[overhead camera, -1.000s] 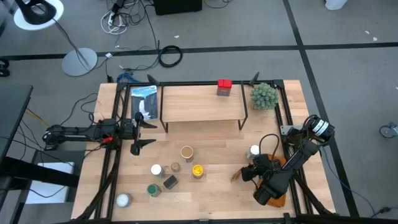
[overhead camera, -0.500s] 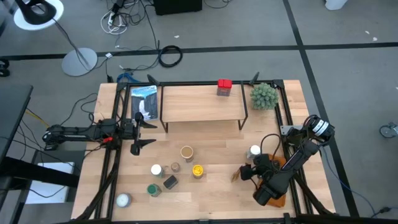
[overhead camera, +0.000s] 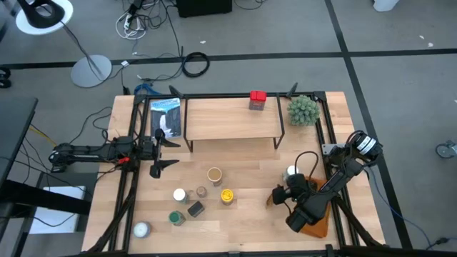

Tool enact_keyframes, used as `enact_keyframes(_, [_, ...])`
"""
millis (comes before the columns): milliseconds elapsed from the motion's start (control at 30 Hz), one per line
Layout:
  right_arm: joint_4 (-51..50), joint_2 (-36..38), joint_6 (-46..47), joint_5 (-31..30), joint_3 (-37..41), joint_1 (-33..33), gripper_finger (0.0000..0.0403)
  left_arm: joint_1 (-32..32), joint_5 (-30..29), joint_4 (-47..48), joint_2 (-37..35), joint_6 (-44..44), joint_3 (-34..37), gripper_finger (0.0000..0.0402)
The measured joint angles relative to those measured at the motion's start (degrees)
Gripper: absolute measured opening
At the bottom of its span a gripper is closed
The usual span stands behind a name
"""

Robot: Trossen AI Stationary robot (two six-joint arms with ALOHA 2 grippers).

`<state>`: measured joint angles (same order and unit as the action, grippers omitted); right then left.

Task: Shelf spices
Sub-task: Put the right white seasoning bottle on the shelf aligned with the other red seasoning can

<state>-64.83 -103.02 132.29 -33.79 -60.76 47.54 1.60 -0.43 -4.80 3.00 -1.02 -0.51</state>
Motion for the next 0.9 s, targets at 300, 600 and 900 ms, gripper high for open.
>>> enact_keyframes(300, [-0.90,0.00,-0.99,4.51,0.01,-1.68,0.0347,0.00,0.02,-0.02,0.01,-0.01,0.00,0.0288])
enact_keyframes(600, [-3.34,0.00,-4.69,4.24,0.01,-5.38,0.0344,0.01,0.00,0.00,-0.01,-0.01,0.00,0.0288])
enact_keyframes(900, [-3.01,0.00,-6.01,2.78,0.01,-6.48,0.0288,-0.01,0.00,-0.01,-0.01,0.00,0.00,0.0288])
